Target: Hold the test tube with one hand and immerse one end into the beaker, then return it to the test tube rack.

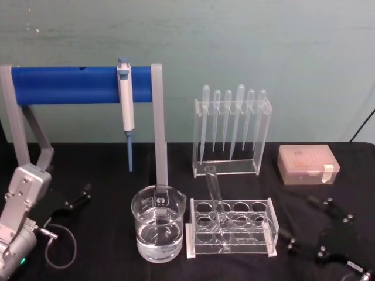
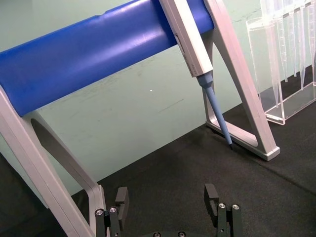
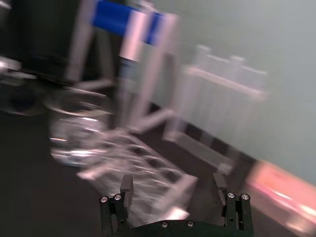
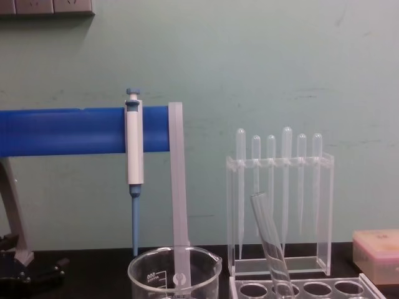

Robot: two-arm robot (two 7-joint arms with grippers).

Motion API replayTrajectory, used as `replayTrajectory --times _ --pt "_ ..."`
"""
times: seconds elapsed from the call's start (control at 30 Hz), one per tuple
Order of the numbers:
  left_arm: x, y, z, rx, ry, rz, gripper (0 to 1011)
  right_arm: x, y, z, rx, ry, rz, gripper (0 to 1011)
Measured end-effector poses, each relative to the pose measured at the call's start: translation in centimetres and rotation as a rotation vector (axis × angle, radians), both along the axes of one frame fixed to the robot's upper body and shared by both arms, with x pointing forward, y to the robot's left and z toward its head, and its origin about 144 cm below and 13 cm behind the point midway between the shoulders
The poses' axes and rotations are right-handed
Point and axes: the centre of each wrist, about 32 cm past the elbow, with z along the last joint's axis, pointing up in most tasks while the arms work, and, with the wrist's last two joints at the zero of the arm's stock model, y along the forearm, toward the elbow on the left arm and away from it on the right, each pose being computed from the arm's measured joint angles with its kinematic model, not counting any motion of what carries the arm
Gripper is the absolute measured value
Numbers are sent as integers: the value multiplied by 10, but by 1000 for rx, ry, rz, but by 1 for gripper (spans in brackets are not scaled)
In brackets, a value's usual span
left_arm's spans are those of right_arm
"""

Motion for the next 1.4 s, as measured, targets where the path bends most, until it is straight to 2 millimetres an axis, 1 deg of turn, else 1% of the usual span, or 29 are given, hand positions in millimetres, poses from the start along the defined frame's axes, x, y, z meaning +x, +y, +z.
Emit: replayTrajectory --times 0.07,0.13,0.23,0.37,0.4,0.47,0.5,0.7,0.9,1.03,1.27,1.3,1.4 --pt "0 0 0 0 0 0 1000 3 3 6 30 38 92 1002" --pt "0 0 0 0 0 0 1000 6 6 9 41 62 141 1002" --pt "0 0 0 0 0 0 1000 21 16 17 54 107 222 1002" --pt "0 0 0 0 0 0 1000 35 26 21 39 128 236 1002" --pt "0 0 0 0 0 0 1000 43 32 22 29 140 239 1002" --pt "0 0 0 0 0 0 1000 51 38 24 21 153 239 1002" --pt "0 0 0 0 0 0 1000 58 43 25 17 167 237 1002" --pt "0 0 0 0 0 0 1000 89 63 30 -25 218 227 1002" --pt "0 0 0 0 0 0 1000 110 78 40 -50 229 211 1002" --pt "0 0 0 0 0 0 1000 117 86 42 -51 240 209 1002" --pt "0 0 0 0 0 0 1000 121 95 42 -33 253 211 999" --pt "0 0 0 0 0 0 1000 122 95 42 -32 252 212 994" --pt "0 0 0 0 0 0 1000 121 97 43 -28 253 211 927"
